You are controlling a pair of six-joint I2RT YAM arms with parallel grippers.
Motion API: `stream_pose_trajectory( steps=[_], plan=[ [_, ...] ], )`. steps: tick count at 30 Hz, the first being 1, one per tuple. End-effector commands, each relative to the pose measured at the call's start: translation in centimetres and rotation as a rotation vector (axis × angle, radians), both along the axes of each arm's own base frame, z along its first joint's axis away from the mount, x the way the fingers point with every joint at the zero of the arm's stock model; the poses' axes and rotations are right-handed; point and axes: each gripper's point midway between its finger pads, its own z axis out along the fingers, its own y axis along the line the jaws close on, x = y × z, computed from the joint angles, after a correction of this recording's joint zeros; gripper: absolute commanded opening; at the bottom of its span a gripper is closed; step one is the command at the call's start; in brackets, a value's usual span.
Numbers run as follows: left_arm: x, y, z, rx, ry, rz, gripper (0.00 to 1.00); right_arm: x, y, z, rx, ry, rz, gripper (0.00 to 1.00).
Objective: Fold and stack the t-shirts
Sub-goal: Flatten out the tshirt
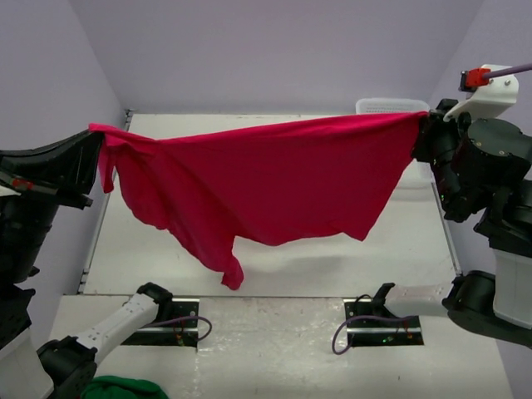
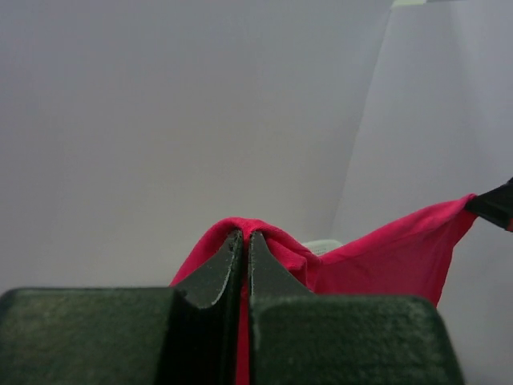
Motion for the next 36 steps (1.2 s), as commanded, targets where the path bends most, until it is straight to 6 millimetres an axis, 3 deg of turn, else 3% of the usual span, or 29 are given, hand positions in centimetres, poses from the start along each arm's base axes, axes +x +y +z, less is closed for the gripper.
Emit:
stream_pose_trajectory(
  steps=[1, 10, 16, 23, 26, 27, 28, 31, 36],
  plan=[
    [-1.5, -0.4, 4.1, 0.010, -0.159, -0.036, 0.00, 0.2, -0.2, -0.4, -0.017, 0.007, -0.032, 0.00],
    [-0.6, 0.4, 6.0, 0.006, -0.183, 0.032, 0.00, 0.3, -0.8, 0.0, -0.047, 0.009, -0.075, 0.00],
    [0.1, -0.1, 6.3, 0.037, -0.202, 0.033, 0.00, 0.1, -0.9, 0.2, -0.047, -0.002, -0.093, 0.00],
    [-3.3, -0.8, 6.6, 0.057, -0.316, -0.062, 0.00, -1.2, -0.6, 1.4, -0.009, -0.082, -0.060, 0.00],
    [-5.2, -0.7, 6.8, 0.059, -0.357, -0.091, 0.00, -2.1, -1.6, 1.8, -0.028, -0.121, -0.075, 0.00],
    [-5.8, -0.6, 6.9, 0.058, -0.372, -0.098, 0.00, -1.9, -0.6, 1.8, -0.065, -0.137, -0.071, 0.00],
    [-6.6, -0.6, 6.9, 0.061, -0.388, -0.109, 0.00, -2.7, -2.5, 2.0, -0.038, -0.145, -0.108, 0.00],
    [-8.1, -0.2, 7.1, 0.049, -0.415, -0.124, 0.00, -3.2, -3.2, 1.9, -0.019, -0.153, -0.127, 0.00],
    [-8.3, -0.6, 7.1, 0.047, -0.417, -0.142, 0.00, -3.0, -2.2, 1.7, -0.056, -0.129, -0.111, 0.00]
  ],
)
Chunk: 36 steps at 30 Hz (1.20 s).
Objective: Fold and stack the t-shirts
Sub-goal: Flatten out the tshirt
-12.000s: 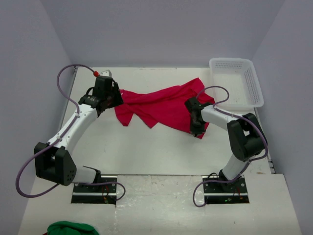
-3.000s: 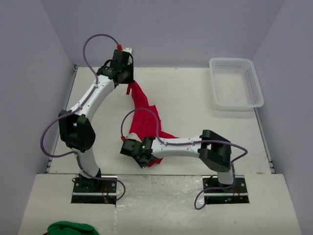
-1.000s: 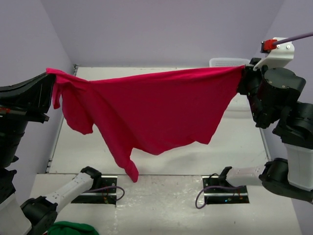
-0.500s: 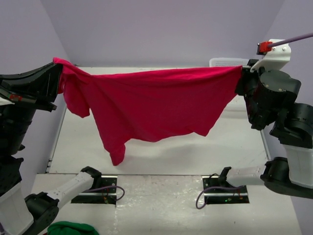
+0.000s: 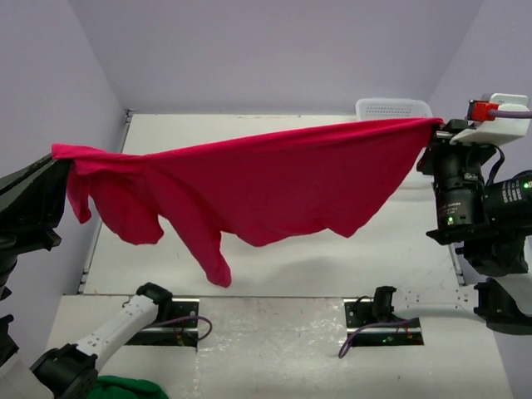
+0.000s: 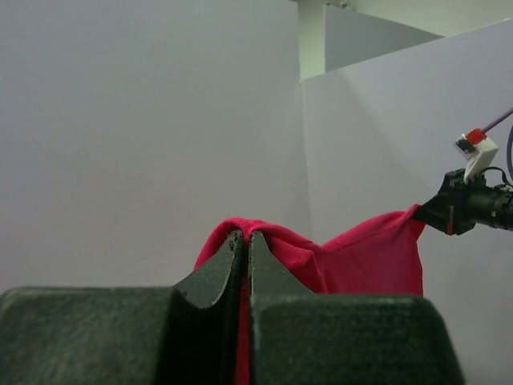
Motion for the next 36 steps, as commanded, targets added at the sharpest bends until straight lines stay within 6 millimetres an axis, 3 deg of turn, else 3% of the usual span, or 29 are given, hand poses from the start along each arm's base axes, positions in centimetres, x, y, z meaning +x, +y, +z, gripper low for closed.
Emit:
stream_pose_trajectory(
  steps=[1, 2, 3, 5, 6, 7, 8, 12, 13, 14, 15, 17, 21, 26, 32, 36],
  plan=[
    [0.3, -0.2, 1.4, -0.025, -0.041, 0.003, 0.00, -0.5, -1.3, 0.7, 0.023, 0.028, -0.070, 0.00],
    [1.9, -0.4, 1.1, -0.031, -0.001, 0.019, 0.00, -0.2, -0.5, 0.9, -0.003, 0.027, -0.062, 0.00],
    [2.1, -0.2, 0.9, -0.037, 0.015, 0.032, 0.00, 0.0, -0.1, 1.0, -0.011, 0.021, -0.053, 0.00],
    [5.6, -0.8, 0.1, -0.034, 0.106, 0.065, 0.00, 0.7, 2.3, 1.0, -0.060, 0.018, -0.033, 0.00],
    [8.6, -1.7, -1.4, -0.008, 0.185, 0.089, 0.00, 1.0, 3.3, 1.1, -0.066, 0.013, -0.019, 0.00],
    [9.9, -1.8, -2.0, -0.005, 0.216, 0.106, 0.00, 1.4, 4.6, 0.8, -0.092, 0.014, -0.001, 0.00],
    [11.3, -2.1, -2.8, -0.003, 0.254, 0.116, 0.00, 2.1, 7.2, 0.2, -0.114, 0.019, 0.052, 0.00],
    [16.4, -2.9, -5.7, 0.039, 0.374, 0.189, 0.00, 3.8, 13.4, -3.1, -0.171, 0.105, 0.267, 0.00],
    [17.1, -2.5, -5.9, 0.038, 0.389, 0.226, 0.00, 4.2, 14.1, -3.7, -0.164, 0.111, 0.297, 0.00],
    [18.2, -2.8, -6.9, 0.058, 0.430, 0.239, 0.00, 5.0, 13.4, -4.3, -0.117, 0.117, 0.303, 0.00],
    [18.9, -1.7, -7.0, 0.036, 0.453, 0.301, 0.00, 5.1, 14.6, -4.8, -0.105, 0.120, 0.398, 0.00],
    [20.3, -1.0, -8.9, 0.057, 0.541, 0.373, 0.00, 6.4, 14.0, -6.4, -0.088, 0.143, 0.389, 0.00],
    [23.3, 0.7, -12.5, 0.072, 0.668, 0.535, 0.00, 6.9, 15.0, -8.6, -0.003, 0.205, 0.508, 0.00],
    [24.3, 1.9, -14.3, 0.076, 0.720, 0.636, 0.00, 7.3, 14.2, -10.3, -0.019, 0.257, 0.456, 0.00],
    [25.2, 2.0, -15.5, 0.086, 0.748, 0.669, 0.00, 6.4, 11.8, -9.6, -0.012, 0.245, 0.400, 0.00],
    [25.9, 1.8, -17.0, 0.106, 0.781, 0.684, 0.00, 6.3, 11.3, -10.2, -0.025, 0.262, 0.378, 0.00]
  ],
)
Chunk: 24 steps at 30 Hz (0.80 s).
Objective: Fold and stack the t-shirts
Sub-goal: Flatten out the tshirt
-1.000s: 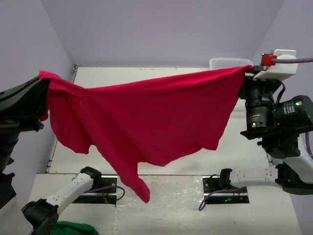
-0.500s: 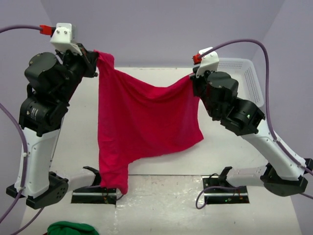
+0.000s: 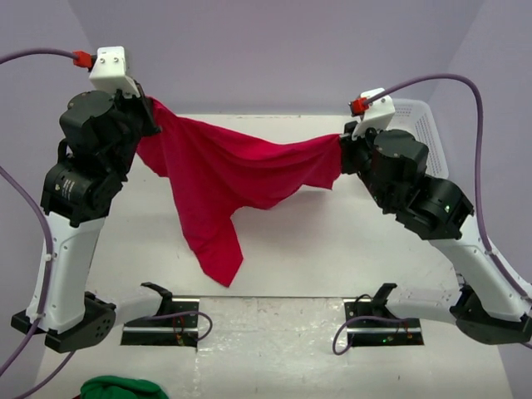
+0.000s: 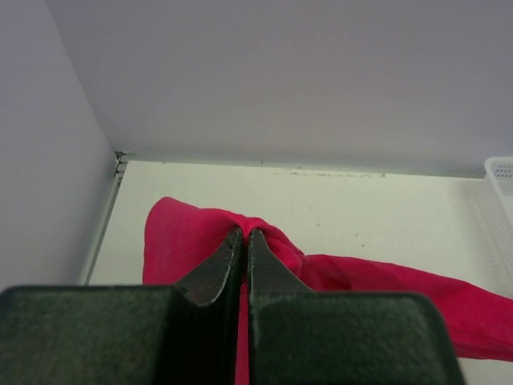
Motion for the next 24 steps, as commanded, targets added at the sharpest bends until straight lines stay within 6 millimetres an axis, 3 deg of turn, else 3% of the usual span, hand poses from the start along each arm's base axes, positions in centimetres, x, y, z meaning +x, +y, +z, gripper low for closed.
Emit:
stream_pose_trajectory(
  steps=[1, 7, 10, 12, 15, 16, 18, 19, 20, 22, 23, 24],
  plan=[
    [0.3, 0.5, -0.3, 0.011, -0.001, 0.038, 0.00, -0.5, -1.0, 0.5, 0.023, -0.004, -0.035, 0.00],
    [0.4, 1.1, -0.4, 0.018, -0.004, 0.079, 0.00, -0.8, -1.1, 0.4, -0.021, -0.021, -0.081, 0.00],
    [1.5, 1.1, -0.6, 0.037, 0.006, 0.101, 0.00, 0.1, -0.7, 0.5, -0.036, -0.022, -0.097, 0.00],
    [3.1, 0.6, -1.8, 0.062, 0.043, 0.110, 0.00, 1.2, -0.3, -0.1, -0.053, -0.004, -0.105, 0.00],
    [5.8, -0.4, -4.1, 0.088, 0.091, 0.121, 0.00, 4.5, 0.4, -2.6, -0.083, 0.067, -0.135, 0.00],
    [6.6, -0.8, -4.5, 0.087, 0.097, 0.120, 0.00, 6.6, -0.3, -4.0, -0.087, 0.107, -0.180, 0.00],
    [9.2, -1.5, -6.9, 0.106, 0.153, 0.131, 0.00, 8.4, 0.0, -5.8, -0.077, 0.162, -0.167, 0.00],
    [10.1, -1.6, -7.9, 0.110, 0.180, 0.132, 0.00, 10.2, -0.5, -7.4, -0.088, 0.203, -0.194, 0.00],
    [12.1, -1.5, -10.1, 0.122, 0.232, 0.143, 0.00, 11.0, -0.3, -8.3, -0.093, 0.225, -0.190, 0.00],
    [14.1, -2.0, -11.7, 0.098, 0.264, 0.118, 0.00, 12.7, -0.8, -9.6, -0.099, 0.257, -0.209, 0.00],
    [15.7, -1.9, -13.7, 0.104, 0.304, 0.128, 0.00, 14.0, -0.6, -11.5, -0.120, 0.299, -0.210, 0.00],
    [16.7, -2.2, -14.6, 0.103, 0.318, 0.121, 0.00, 14.9, -1.3, -12.2, -0.121, 0.316, -0.231, 0.00]
  ],
)
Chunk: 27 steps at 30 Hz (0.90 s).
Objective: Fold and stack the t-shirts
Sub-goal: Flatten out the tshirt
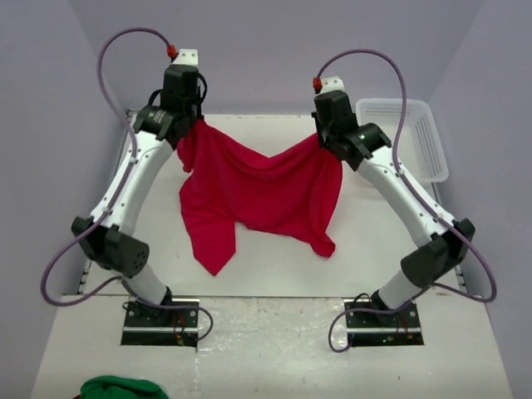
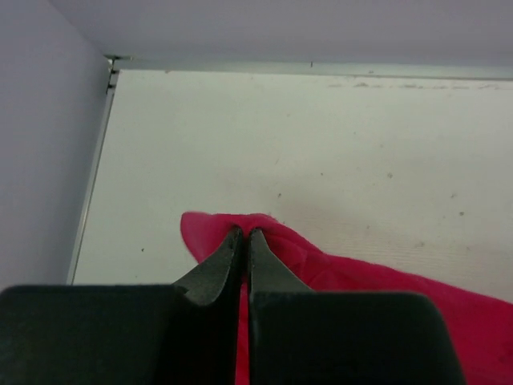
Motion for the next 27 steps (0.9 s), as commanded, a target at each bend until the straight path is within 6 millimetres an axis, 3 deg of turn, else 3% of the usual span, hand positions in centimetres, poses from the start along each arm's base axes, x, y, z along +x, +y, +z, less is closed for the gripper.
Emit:
stream_pose_trajectory(
  steps=[1, 2, 4, 5, 6, 8, 9, 10, 11, 13, 19, 22, 27],
  plan=[
    [3.5, 0.2, -1.3, -0.041, -0.003, 0.016, 0.00, 2.6, 0.0, 0.1, 0.072, 0.004, -0.003, 0.00],
    [5.1, 0.3, -2.8, -0.034, 0.026, 0.028, 0.00, 3.7, 0.1, -1.5, 0.064, 0.040, -0.008, 0.00],
    [7.0, 0.4, -5.5, -0.036, 0.080, 0.031, 0.00, 5.3, -0.4, -2.2, 0.070, 0.053, -0.012, 0.00],
    [7.7, 0.4, -4.8, -0.048, 0.062, 0.033, 0.00, 5.9, -0.5, -2.7, 0.069, 0.063, -0.017, 0.00],
    [8.4, 0.5, -5.2, -0.048, 0.067, 0.035, 0.00, 6.9, -0.4, -4.5, 0.054, 0.099, -0.019, 0.00],
    [10.3, 1.3, -6.4, -0.045, 0.086, 0.054, 0.00, 8.4, -1.2, -4.9, 0.050, 0.109, -0.033, 0.00],
    [10.9, 1.6, -7.0, -0.046, 0.100, 0.059, 0.00, 9.3, -1.3, -6.8, 0.040, 0.152, -0.035, 0.00],
    [11.8, 2.3, -9.6, -0.039, 0.158, 0.073, 0.00, 10.0, -1.8, -6.7, 0.045, 0.154, -0.045, 0.00],
    [12.4, 2.7, -9.2, -0.052, 0.145, 0.079, 0.00, 10.4, -2.0, -7.2, 0.051, 0.166, -0.042, 0.00],
    [13.6, 3.4, -11.9, -0.064, 0.192, 0.083, 0.00, 11.5, -2.3, -8.7, 0.054, 0.199, -0.034, 0.00],
    [15.6, 6.0, -16.5, -0.090, 0.252, 0.103, 0.00, 13.2, -3.8, -12.1, 0.053, 0.271, -0.052, 0.00],
    [15.4, 7.3, -18.6, -0.123, 0.294, 0.116, 0.00, 13.4, -4.9, -13.8, 0.048, 0.301, -0.075, 0.00],
    [15.6, 7.9, -19.9, -0.152, 0.315, 0.109, 0.00, 13.6, -5.6, -14.9, 0.071, 0.322, -0.088, 0.00]
  ],
)
